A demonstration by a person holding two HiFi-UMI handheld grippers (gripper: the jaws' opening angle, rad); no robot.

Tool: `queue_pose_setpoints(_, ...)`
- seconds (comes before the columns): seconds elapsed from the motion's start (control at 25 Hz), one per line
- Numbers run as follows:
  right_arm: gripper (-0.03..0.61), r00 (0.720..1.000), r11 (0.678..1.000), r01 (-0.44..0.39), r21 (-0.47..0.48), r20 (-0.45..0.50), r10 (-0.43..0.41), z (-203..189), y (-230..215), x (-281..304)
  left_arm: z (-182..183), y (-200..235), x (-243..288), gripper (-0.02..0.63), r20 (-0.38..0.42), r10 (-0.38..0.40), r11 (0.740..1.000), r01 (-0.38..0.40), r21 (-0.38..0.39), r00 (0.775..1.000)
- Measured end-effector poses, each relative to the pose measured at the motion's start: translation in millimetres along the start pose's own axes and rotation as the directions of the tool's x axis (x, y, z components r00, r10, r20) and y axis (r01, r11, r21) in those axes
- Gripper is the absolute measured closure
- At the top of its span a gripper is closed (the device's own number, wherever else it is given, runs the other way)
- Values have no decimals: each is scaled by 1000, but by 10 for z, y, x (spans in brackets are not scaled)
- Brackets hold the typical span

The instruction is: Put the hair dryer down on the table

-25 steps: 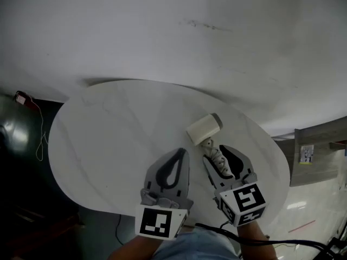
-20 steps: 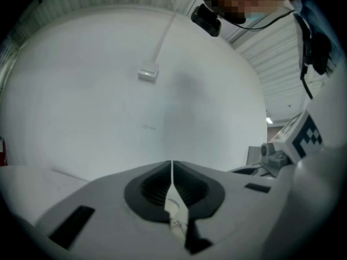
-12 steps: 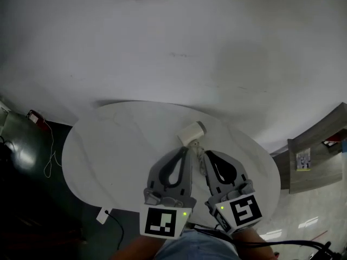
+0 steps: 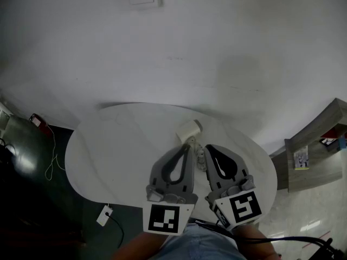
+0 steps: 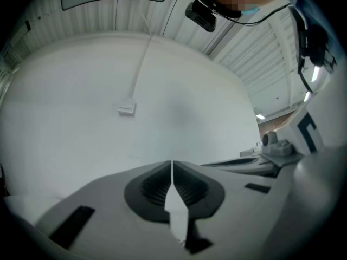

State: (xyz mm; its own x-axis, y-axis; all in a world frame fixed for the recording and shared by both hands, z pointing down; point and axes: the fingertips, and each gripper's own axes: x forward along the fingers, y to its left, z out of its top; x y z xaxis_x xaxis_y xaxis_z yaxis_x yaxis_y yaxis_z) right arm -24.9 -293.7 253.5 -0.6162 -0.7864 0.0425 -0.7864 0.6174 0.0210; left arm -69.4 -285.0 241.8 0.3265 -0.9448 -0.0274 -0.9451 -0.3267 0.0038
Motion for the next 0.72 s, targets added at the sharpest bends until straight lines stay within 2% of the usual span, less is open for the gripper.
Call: queue_pose_setpoints(0.72, 569, 1000, 1000, -5, -22, 3, 5, 49, 72, -29, 16, -35, -54, 597, 6, -14, 1000, 14, 6, 1000)
